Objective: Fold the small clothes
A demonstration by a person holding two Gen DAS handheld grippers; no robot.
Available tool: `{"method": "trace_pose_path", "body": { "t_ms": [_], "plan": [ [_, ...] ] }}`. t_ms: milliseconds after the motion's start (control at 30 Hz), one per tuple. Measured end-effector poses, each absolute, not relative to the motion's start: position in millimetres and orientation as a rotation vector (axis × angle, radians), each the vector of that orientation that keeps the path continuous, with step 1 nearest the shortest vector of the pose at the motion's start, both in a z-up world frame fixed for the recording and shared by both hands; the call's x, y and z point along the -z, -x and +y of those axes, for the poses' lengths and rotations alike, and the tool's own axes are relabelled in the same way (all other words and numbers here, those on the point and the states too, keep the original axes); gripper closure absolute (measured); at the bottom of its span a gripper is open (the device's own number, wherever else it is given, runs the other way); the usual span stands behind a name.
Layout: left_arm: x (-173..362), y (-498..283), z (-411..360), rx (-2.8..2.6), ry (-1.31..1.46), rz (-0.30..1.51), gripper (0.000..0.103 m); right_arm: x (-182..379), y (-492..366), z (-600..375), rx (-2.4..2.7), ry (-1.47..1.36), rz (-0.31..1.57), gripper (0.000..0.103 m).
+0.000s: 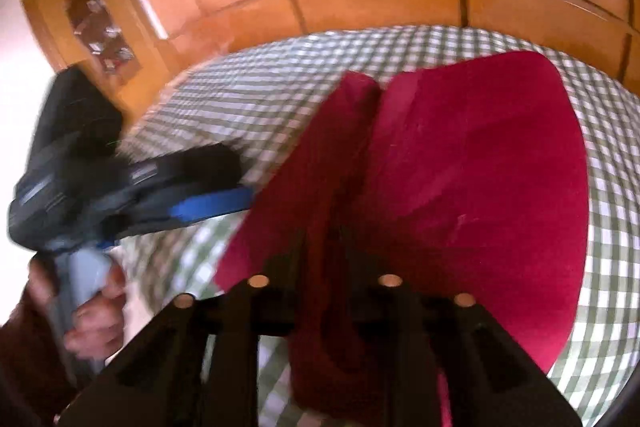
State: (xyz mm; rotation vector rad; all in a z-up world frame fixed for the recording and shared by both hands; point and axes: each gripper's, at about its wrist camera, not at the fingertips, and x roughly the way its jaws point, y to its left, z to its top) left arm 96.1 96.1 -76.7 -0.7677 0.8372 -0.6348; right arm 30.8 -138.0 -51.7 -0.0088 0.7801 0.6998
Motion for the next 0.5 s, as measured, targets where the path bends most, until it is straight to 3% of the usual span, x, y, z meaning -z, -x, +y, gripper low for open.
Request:
{"method": "trace_pose_path", "body": {
  "t_ms": [67, 100, 300, 400, 500],
  "plan": [
    [78, -107, 89, 0.636, 0.766, 0.854, 0.023, 44, -20, -148, -0.749, -0.027, 0.77, 0.042],
    [80, -114, 83, 0.642, 0.77, 0.869, 0.019, 37, -12, -160, -0.772, -0.046, 0.752, 0.04],
    [97, -137, 66, 0.619, 0.802, 0.959, 0.016, 30, 10, -250, -0.625, -0.161, 0.697, 0.041],
    [92, -143, 55, 0.636, 0.807, 0.965, 0.016, 53, 3, -285, -0.515, -0.235, 0.744, 0.057],
    [88, -148, 44, 0.618, 0.767, 0.988, 0.016, 66, -4, -289, -0.493, -0.254, 0.766, 0.057]
  ]
}}
